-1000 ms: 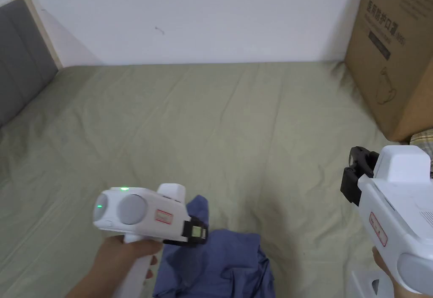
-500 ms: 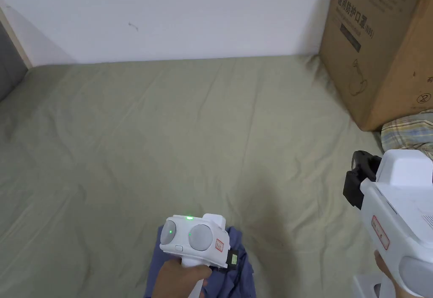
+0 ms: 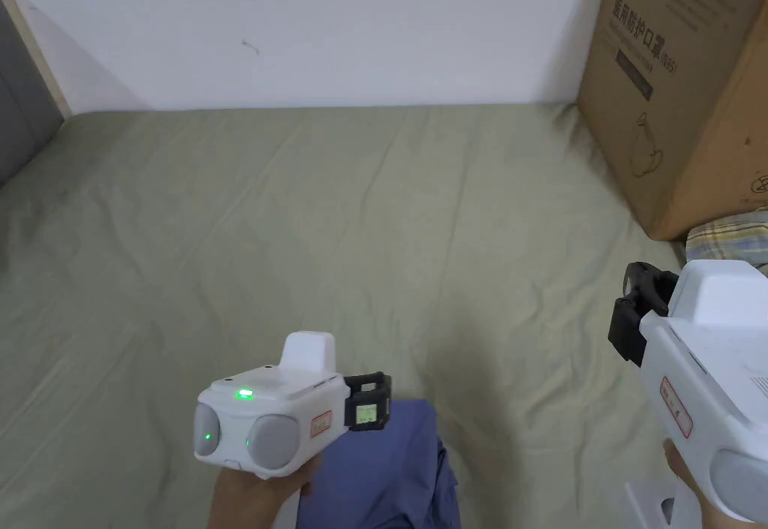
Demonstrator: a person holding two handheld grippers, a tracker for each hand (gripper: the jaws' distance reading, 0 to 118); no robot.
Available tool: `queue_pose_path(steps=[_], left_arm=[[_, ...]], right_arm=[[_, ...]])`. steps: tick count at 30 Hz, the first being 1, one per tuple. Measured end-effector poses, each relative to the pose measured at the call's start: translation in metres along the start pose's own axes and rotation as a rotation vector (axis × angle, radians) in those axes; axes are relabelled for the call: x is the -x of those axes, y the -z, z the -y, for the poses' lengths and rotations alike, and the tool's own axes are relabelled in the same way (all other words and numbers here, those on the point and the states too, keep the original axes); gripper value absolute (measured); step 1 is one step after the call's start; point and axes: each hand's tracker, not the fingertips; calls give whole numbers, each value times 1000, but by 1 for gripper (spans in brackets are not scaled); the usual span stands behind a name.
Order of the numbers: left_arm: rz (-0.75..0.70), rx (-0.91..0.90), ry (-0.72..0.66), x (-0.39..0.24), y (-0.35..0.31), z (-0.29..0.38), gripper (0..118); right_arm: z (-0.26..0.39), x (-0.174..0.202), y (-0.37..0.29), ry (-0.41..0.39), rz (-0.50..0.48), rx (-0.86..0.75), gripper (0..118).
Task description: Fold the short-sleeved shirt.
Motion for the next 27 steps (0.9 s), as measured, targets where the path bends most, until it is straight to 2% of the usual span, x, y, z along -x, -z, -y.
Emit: queue_pose_path(steps=[2, 4, 6, 7, 8, 16, 21, 27], left_arm=[[-35, -32, -2, 7, 0, 9, 86], [-24, -55, -3, 6, -7, 15, 70], [8, -64, -14, 9, -4, 26, 22], [40, -47, -31, 10, 2, 31, 6], [42, -44, -46, 10, 4, 37, 2], [78, -11, -43, -13, 23, 65, 0], [145, 61, 28, -47, 49, 84, 0], [125, 117, 39, -74, 80, 103, 0]], right_arm=[[-1, 1, -1, -2, -2, -1, 0], [-1, 1, -1, -6, -4, 1, 0], [-1, 1, -1, -9, -5, 4, 0], [-1, 1, -1, -11, -4, 5, 0], [-1, 0, -1, -13, -1, 7, 0], [1, -8, 1, -13, 14, 18, 0], [5, -15, 5, -16, 24, 33, 0], [10, -28, 9, -13, 45, 52, 0]])
